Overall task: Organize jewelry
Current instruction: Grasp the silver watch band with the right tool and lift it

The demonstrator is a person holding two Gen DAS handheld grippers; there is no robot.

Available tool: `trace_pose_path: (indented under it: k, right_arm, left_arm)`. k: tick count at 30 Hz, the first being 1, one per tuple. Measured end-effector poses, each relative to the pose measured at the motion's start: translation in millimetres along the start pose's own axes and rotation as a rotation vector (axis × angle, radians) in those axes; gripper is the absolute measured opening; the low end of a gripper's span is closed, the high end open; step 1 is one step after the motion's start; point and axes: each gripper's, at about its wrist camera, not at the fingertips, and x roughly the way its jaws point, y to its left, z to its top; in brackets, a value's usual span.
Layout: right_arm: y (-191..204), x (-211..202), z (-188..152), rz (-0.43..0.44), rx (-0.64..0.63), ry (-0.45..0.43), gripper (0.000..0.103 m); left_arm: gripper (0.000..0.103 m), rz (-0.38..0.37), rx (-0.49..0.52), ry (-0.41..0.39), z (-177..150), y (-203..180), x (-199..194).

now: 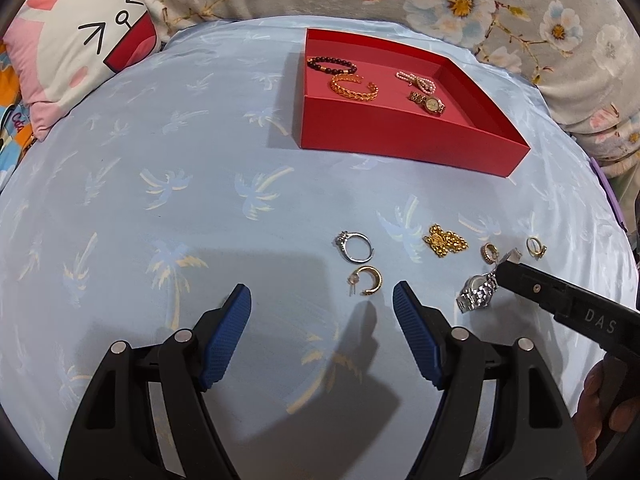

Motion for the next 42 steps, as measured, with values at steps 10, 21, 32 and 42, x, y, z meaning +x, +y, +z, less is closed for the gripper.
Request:
trace_pose_path:
  k: [10,21,32,42]
  right_arm:
    - [6,5,7,-0.058,-0.037,-0.020,0.019]
    - [2,-6,6,-0.039,-0.035,-0.042,0.004]
    - [4,-37,4,-0.008,-0.051,-0.109,0.002]
    - [14,-54,8,0.013,-0.092,-0.134,0.000]
  left_arm:
    - [0.071,-0.011,0.012,0.014,0,-1,6]
    - [0.071,-0.030,0.026,0.013,4,-13,10]
    - [0.069,-0.046,0.032,0.015,6,-18,11]
    - [0.054,-0.025,0.062,-0.005,7,-20,14]
